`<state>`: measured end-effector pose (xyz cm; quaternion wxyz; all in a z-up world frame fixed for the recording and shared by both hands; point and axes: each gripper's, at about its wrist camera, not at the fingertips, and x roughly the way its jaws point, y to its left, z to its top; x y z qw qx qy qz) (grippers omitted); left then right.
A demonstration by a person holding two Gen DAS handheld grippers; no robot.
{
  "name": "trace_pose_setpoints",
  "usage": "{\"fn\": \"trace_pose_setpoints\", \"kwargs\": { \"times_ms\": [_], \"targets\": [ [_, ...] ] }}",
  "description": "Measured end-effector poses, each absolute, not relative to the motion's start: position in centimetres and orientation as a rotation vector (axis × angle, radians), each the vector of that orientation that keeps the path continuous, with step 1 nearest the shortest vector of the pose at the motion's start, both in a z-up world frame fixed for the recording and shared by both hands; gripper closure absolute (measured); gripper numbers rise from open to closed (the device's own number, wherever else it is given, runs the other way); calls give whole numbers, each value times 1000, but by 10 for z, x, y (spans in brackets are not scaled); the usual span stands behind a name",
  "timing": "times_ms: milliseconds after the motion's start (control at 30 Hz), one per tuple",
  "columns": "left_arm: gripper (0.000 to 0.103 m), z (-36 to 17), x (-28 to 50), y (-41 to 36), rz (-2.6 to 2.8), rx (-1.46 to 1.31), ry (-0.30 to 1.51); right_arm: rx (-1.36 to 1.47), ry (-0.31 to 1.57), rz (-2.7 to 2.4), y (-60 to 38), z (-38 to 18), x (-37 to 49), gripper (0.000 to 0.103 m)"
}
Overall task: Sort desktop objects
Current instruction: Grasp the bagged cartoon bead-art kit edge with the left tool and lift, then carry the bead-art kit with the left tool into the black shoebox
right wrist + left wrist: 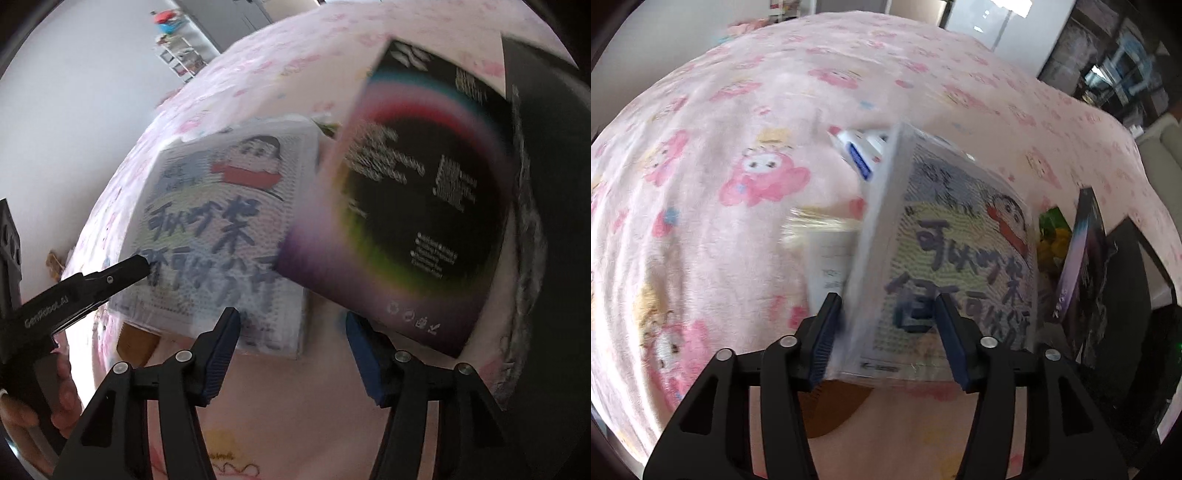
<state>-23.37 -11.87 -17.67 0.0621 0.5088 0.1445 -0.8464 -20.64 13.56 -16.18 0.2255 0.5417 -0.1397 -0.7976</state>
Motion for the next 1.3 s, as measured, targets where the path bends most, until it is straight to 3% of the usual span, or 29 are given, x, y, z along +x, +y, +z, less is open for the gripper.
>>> {"fn": "trace_pose_setpoints", "kwargs": {
  "times_ms": [433, 800, 1100, 1300],
  "targets": [
    [43, -180, -228, -123, -2572, 1602, 568, 1444, -444, -2164, 131, -121, -179, 49],
    [38, -179, -178, -131, -2433, 1724, 714, 1533, -136, -2066, 97, -77, -109, 49],
    [45, -191, -185, -139, -2356, 1684, 780, 1533, -408, -2093, 132, -108, -121, 49],
    [47, -187, -188, -119, -2410, 1672, 628, 1489, -380, -2142, 123, -92, -119, 53]
  ]
}}
